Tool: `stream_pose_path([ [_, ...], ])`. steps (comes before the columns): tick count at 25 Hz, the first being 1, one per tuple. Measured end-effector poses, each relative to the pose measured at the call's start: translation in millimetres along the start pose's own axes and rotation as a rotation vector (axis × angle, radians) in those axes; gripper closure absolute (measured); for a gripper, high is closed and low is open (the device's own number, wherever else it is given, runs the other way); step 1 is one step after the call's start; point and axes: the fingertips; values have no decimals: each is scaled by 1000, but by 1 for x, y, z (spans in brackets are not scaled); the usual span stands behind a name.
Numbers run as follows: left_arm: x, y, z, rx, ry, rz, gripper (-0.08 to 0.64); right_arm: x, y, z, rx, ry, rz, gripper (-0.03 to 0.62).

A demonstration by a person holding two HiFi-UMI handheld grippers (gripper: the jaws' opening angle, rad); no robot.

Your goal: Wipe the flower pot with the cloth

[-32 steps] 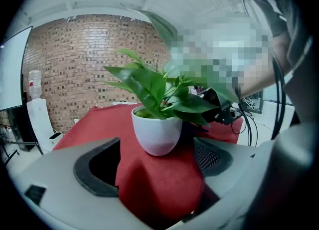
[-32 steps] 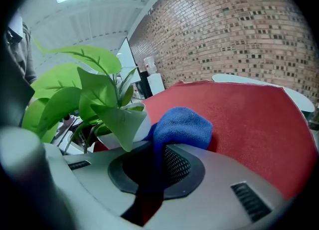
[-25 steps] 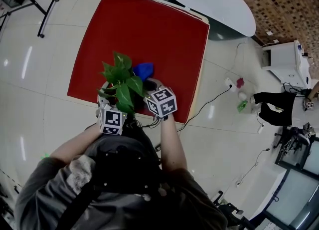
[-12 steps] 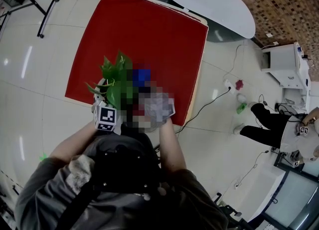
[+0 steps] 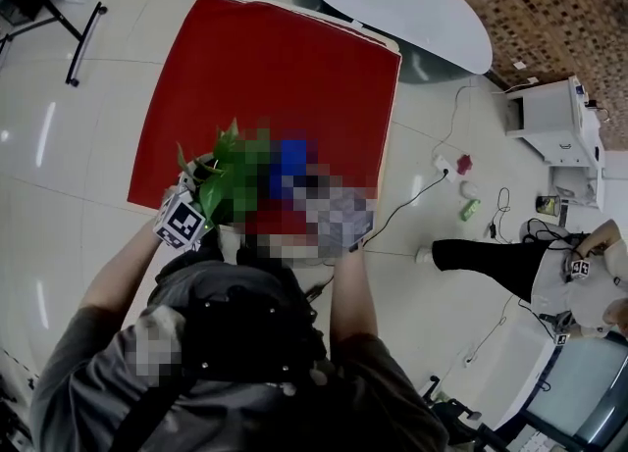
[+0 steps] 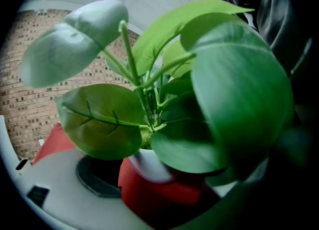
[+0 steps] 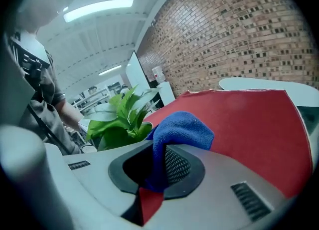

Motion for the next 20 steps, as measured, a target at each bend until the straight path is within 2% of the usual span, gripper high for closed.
stream_pose_path([
  [5, -2, 0, -1, -44, 1, 103, 95, -24, 2, -12, -8, -18, -57, 531],
  [13, -2, 3, 3, -33, -10, 163, 95, -60, -7, -8, -71, 13, -98, 531],
  [20, -3, 1, 7, -44, -6, 203, 94, -78, -16, 16, -66, 80, -48, 531],
])
Point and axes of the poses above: the fingertips, and each gripper's own axes: x backward along the fingers, y to its left, z out of its underside, and after that the axes turned 4 degrees about y, right-handed
